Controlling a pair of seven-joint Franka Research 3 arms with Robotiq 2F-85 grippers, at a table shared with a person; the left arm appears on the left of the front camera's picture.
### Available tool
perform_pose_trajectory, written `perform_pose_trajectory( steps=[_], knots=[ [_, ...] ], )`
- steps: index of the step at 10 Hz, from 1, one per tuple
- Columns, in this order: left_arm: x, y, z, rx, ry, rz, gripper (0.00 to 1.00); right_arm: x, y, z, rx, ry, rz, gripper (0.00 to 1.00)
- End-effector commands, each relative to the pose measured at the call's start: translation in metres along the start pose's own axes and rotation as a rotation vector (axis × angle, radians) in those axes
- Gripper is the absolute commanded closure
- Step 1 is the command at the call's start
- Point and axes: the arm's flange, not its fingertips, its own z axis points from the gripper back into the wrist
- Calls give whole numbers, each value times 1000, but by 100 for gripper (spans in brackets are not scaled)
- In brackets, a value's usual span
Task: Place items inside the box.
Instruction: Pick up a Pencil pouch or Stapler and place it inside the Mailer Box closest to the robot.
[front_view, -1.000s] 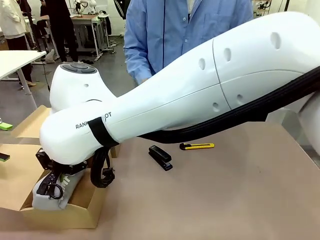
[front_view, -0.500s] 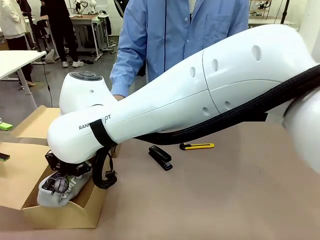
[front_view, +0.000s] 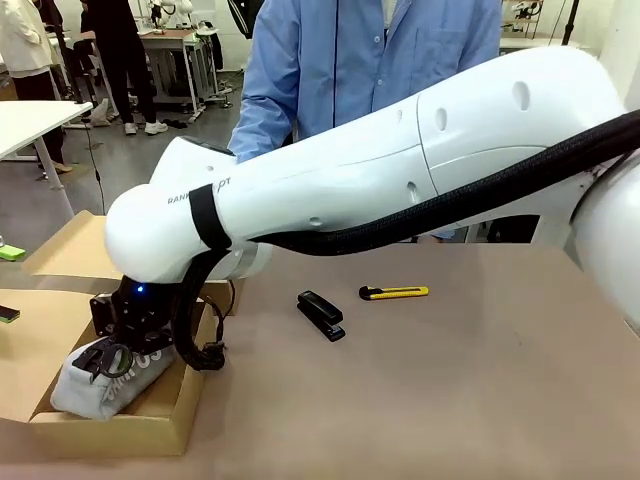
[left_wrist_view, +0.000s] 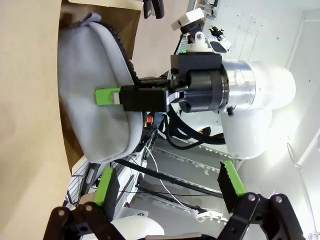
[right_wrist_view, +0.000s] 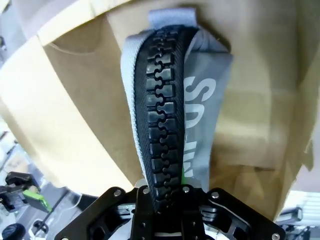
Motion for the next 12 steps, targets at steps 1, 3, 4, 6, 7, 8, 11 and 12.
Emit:
perform_pose_trajectory(
  steps=[1, 3, 4, 6, 7, 8, 11, 12],
  knots=[
    [-6, 1, 1, 3, 15, -18, 0, 1, -6, 11, 73, 56, -50, 93],
    [-6, 1, 1, 3, 15, -18, 0, 6, -9, 12, 43, -6, -99, 93],
    [-6, 1, 1, 3, 15, -18, 0, 6, -9, 10, 32, -46, -120, 93],
    [-6, 1, 1, 3, 15, -18, 0, 1, -8, -1, -62, -153, -93, 93],
    [-6, 1, 1, 3, 15, -18, 0, -5, -6, -8, -77, -174, -46, 93],
    [-6, 1, 1, 3, 15, -18, 0, -8, -5, -13, -90, -172, 6, 93],
    [-6, 1, 1, 3, 15, -18, 0, -9, -7, -20, -117, -126, 26, 93],
    [-6, 1, 1, 3, 15, -18, 0, -8, -8, -20, -127, -121, 25, 93]
  ],
)
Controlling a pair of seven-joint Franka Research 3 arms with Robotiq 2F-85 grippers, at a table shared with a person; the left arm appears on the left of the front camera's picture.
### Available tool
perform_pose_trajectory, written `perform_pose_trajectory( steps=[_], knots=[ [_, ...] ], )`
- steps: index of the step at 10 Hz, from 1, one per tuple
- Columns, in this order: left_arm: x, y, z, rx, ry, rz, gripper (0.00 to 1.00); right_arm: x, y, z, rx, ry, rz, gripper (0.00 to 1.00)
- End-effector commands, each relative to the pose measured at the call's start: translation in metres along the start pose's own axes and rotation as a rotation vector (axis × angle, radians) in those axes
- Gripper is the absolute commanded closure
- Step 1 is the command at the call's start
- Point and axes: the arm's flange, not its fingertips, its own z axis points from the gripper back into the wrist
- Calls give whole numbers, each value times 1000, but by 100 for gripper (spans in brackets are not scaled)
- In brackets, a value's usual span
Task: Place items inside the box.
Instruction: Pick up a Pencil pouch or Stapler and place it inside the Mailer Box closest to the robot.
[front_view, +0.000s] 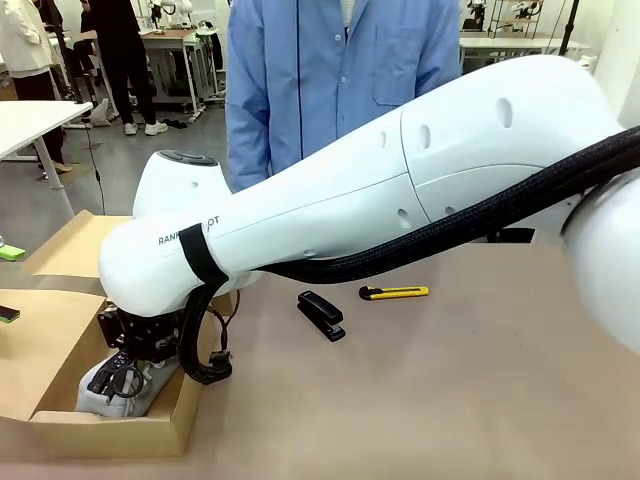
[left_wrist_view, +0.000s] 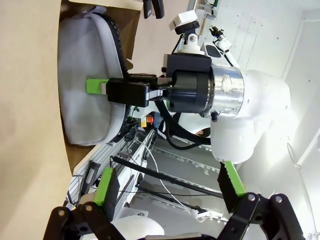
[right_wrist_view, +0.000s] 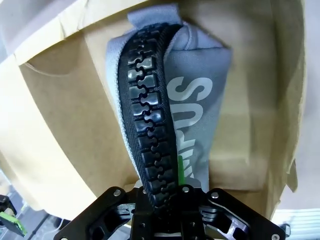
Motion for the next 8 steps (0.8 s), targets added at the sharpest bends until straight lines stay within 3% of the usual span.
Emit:
perform_pose_trajectory(
  steps=[1, 2, 3, 4, 5, 7, 8],
  knots=[
    [-6, 1, 1, 3, 15, -18, 0, 0, -2, 0, -22, 23, -9, 93],
    [-6, 1, 1, 3, 15, -18, 0, 0, -3, 1, -16, 34, -7, 93],
    [-6, 1, 1, 3, 15, -18, 0, 0, -3, 2, -5, 50, 1, 35],
    [-6, 1, 1, 3, 15, -18, 0, 0, -3, 4, 5, 57, 3, 35],
    [-6, 1, 1, 3, 15, -18, 0, 0, -3, 6, 13, 65, 3, 0],
    [-6, 1, 1, 3, 15, -18, 0, 1, -4, 9, 28, 78, 4, 0],
    [-6, 1, 1, 3, 15, -18, 0, 1, -5, 11, 48, 94, 5, 11]
  ],
)
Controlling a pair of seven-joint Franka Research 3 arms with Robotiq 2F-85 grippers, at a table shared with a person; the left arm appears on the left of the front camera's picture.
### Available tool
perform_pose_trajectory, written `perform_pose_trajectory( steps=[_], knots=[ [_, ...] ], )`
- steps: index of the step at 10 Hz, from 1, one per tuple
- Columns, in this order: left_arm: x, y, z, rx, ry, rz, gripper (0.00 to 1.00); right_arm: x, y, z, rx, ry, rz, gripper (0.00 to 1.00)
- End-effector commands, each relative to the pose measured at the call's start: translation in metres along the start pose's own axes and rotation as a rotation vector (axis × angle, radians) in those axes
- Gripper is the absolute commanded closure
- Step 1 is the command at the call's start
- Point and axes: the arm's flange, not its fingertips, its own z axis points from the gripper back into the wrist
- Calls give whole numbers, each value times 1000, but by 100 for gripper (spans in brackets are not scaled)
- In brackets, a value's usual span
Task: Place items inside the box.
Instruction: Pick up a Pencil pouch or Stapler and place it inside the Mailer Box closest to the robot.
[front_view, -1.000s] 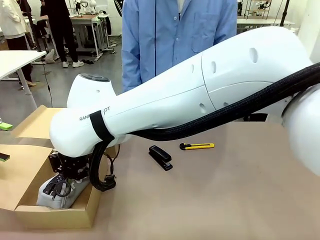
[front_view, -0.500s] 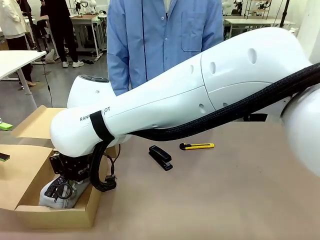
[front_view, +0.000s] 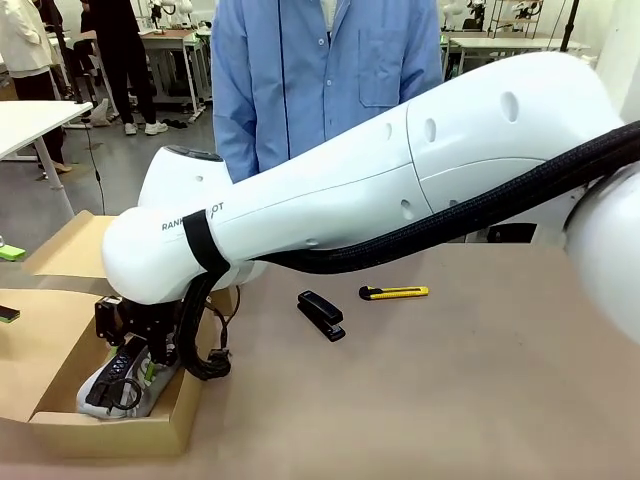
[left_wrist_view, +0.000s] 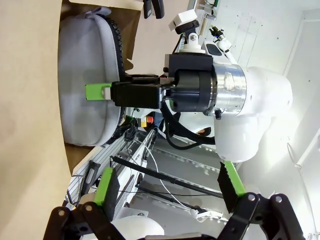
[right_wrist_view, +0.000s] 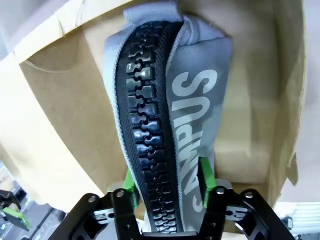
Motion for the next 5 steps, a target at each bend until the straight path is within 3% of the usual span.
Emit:
perform_pose_trajectory(
  steps=[1, 3, 5],
  knots=[
    [-6, 1, 1, 3, 15, -18, 0, -1, -6, 7, 34, 50, 21, 2],
    [-6, 1, 1, 3, 15, -18, 0, -1, -7, 11, 45, 69, 36, 0],
    [-6, 1, 1, 3, 15, -18, 0, -6, -18, 41, 67, 60, 76, 0]
  ],
)
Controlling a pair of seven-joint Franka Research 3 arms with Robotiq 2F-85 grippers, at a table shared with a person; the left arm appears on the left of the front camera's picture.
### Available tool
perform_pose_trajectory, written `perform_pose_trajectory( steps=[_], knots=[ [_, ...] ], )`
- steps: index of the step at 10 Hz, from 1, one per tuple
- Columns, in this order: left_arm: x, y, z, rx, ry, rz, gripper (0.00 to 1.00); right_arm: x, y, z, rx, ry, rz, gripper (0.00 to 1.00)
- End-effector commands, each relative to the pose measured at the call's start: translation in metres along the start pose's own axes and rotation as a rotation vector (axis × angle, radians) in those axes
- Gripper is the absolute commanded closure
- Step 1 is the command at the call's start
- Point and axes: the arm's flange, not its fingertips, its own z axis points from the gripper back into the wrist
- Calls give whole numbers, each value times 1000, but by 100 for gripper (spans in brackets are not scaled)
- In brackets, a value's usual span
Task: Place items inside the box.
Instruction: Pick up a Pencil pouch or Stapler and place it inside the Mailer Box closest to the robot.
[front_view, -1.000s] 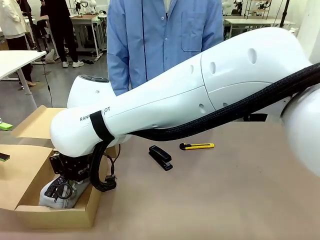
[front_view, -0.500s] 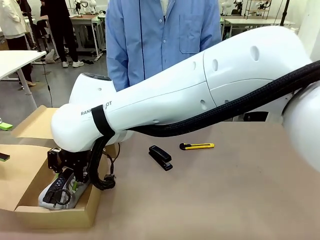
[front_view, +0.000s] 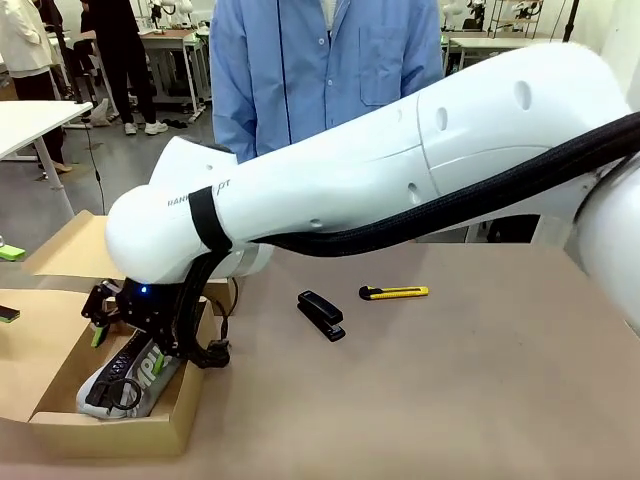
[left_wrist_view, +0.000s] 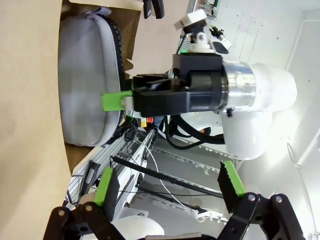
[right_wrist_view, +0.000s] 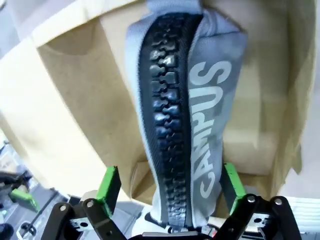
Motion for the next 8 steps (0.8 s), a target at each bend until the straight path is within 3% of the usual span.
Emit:
perform_pose_trajectory(
  steps=[1, 3, 5, 7, 8],
  knots=[
    [-6, 1, 1, 4, 15, -19, 0, -18, -33, 60, 83, 8, 79, 0],
    [-6, 1, 1, 4, 15, -19, 0, -44, -82, 136, 148, 50, 198, 0],
    [-6, 1, 1, 4, 15, -19, 0, -72, -164, 198, 109, 31, 314, 0],
    [-6, 1, 1, 4, 15, -19, 0, -96, -227, 221, 26, -113, 304, 0],
    [-6, 1, 1, 4, 15, -19, 0, -108, -208, 207, -16, -123, 297, 0]
  ],
)
